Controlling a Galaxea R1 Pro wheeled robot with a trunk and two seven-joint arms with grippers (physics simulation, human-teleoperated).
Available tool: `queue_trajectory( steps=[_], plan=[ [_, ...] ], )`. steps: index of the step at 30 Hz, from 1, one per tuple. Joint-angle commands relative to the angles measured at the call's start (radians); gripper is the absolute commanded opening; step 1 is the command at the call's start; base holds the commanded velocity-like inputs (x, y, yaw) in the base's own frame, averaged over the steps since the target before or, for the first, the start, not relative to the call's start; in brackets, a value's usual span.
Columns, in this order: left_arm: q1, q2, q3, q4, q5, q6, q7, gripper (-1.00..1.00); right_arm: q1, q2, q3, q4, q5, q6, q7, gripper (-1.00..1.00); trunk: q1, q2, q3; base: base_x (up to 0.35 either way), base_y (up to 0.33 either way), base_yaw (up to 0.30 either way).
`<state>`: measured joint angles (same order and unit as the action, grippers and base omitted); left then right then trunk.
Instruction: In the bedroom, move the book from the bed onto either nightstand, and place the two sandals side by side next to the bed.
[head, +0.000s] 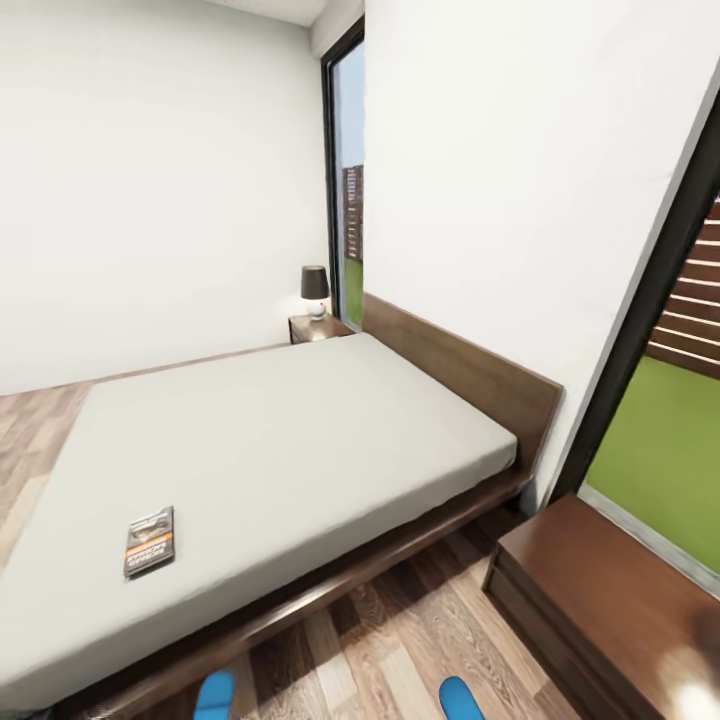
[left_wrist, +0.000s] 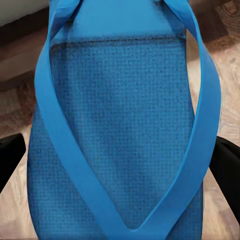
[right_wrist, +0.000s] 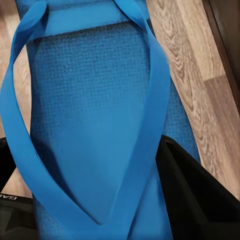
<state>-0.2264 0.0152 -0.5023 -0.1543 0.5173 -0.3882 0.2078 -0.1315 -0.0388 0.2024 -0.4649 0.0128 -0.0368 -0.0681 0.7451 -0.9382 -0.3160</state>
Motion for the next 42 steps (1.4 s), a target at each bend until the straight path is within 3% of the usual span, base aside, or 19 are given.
queue_trajectory(
  steps=[1, 42],
  plan=[
    [-0.001, 0.001, -0.009, -0.001, 0.003, -0.001, 0.007, -1.0, -0.001, -0.001, 0.008, 0.0, -0.001, -0.002, -0.009, -1.0, 0.0, -0.001, -0.001, 0.0, 0.0, 0.29],
    [-0.001, 0.0, -0.009, -0.001, 0.001, -0.001, 0.007, -1.0, -0.001, -0.001, 0.008, 0.0, -0.001, -0.002, -0.009, -1.0, 0.0, -0.001, -0.001, 0.0, 0.0, 0.27]
  ],
)
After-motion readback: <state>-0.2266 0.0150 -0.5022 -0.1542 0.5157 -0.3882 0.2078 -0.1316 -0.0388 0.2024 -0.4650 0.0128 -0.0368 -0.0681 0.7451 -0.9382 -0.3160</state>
